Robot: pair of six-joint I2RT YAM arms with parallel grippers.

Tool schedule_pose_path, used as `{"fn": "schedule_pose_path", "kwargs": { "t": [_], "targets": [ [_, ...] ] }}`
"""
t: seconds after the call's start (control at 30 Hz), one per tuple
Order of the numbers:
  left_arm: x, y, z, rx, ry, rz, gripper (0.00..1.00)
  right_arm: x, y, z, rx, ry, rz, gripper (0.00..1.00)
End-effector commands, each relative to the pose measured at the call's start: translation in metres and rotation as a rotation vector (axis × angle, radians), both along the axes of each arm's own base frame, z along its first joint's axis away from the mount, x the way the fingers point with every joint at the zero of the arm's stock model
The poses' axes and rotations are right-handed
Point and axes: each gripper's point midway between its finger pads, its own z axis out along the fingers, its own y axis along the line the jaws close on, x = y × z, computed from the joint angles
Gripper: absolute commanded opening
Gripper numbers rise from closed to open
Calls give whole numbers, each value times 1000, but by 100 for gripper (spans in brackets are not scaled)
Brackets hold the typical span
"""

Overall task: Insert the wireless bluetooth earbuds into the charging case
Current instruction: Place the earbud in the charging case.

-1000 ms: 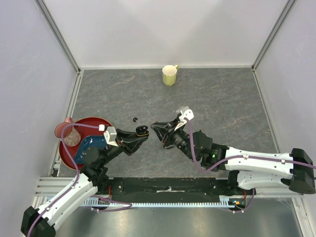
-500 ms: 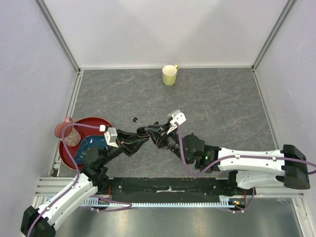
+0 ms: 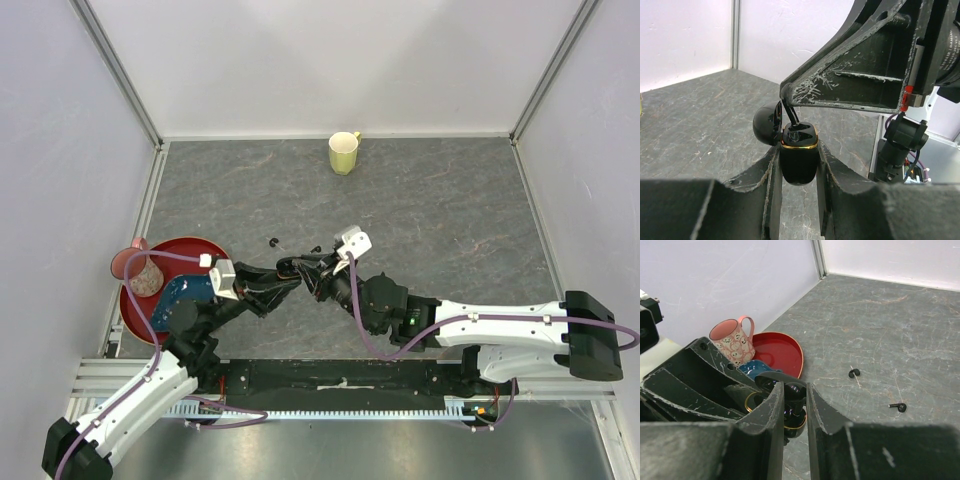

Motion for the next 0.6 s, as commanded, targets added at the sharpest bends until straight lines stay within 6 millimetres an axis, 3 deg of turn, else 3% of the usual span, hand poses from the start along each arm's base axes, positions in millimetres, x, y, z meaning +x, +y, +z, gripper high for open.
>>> {"fn": "schedule_pose_path", "kwargs": {
  "t": [0.0, 0.57],
  "targets": [
    [-11, 2, 36, -44, -136, -22, 2, 2, 1, 19, 42, -38, -25, 0],
    [-10, 7, 44, -84, -155, 9, 2, -8, 1, 7, -28, -102, 1, 0]
  ]
}}
